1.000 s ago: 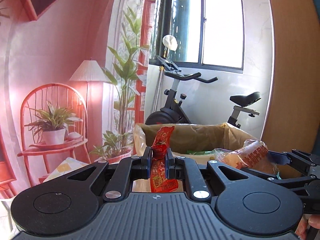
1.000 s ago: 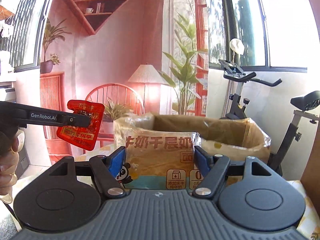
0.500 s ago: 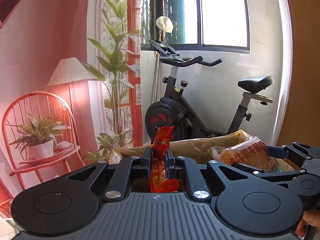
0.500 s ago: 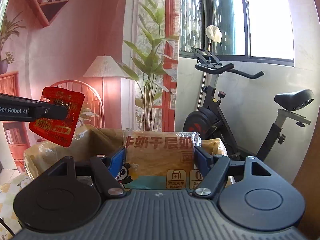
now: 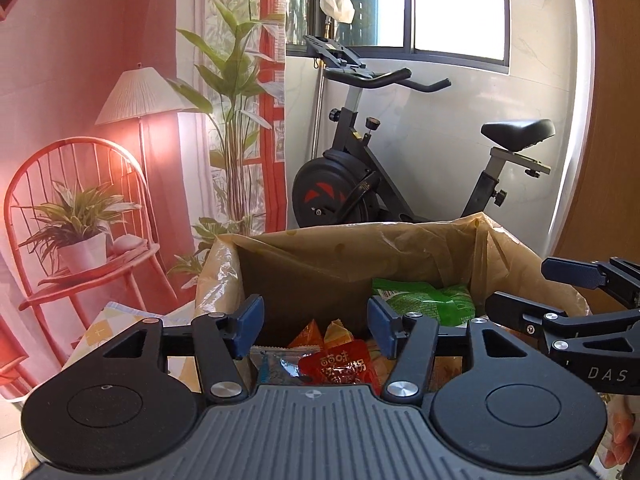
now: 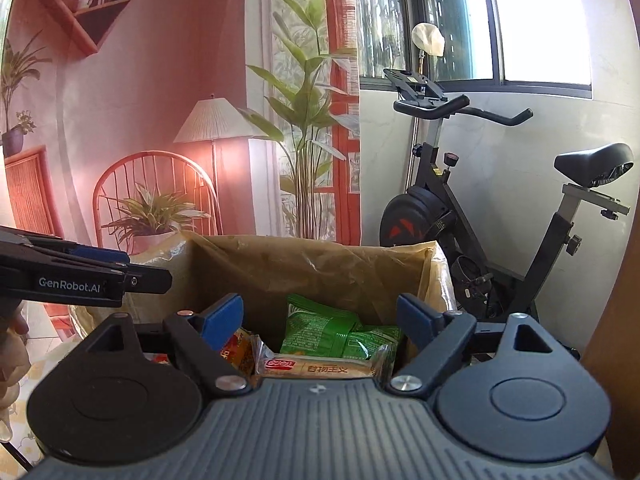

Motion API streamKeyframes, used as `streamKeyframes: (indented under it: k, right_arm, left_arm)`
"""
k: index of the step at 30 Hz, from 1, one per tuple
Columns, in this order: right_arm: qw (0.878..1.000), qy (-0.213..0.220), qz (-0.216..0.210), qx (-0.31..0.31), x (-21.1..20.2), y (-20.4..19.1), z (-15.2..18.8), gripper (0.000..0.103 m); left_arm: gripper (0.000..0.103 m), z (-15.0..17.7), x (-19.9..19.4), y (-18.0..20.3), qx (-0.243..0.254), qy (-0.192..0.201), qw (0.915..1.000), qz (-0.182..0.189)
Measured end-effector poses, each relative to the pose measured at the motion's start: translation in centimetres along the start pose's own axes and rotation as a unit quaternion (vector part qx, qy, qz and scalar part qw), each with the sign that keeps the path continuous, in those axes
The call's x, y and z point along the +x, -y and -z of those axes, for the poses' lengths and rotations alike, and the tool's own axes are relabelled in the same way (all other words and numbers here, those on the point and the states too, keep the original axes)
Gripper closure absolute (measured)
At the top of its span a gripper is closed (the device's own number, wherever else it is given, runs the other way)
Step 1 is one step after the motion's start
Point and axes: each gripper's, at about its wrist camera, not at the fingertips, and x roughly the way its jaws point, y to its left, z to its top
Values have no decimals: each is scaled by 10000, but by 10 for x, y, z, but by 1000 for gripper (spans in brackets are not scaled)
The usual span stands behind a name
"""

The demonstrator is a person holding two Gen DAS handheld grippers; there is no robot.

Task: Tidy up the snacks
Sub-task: 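Move both open tools back down to the packets beside the box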

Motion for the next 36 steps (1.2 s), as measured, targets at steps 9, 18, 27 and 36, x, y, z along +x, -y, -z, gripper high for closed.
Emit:
streamKeyframes:
  k: [9,18,27,36]
  right_arm:
    - [9982,127,-589,-27,-37,-14,9,17]
    - [9950,100,-951,290,-68,-21,40,15]
    - [9953,-127,-915,284,-80,-19,91,13]
    - [9982,-473,-363,-90,-73,-10,145,15]
  left_arm:
    - [42,21,-60,-9,-205,216,9995,-97]
    - [42,70,-96,-20,-587,16,9978,-292]
    - [43,119,-89,-26,-812,-205,9960,-326]
    - [43,155,-62,-33,-916,-786,9925,-169]
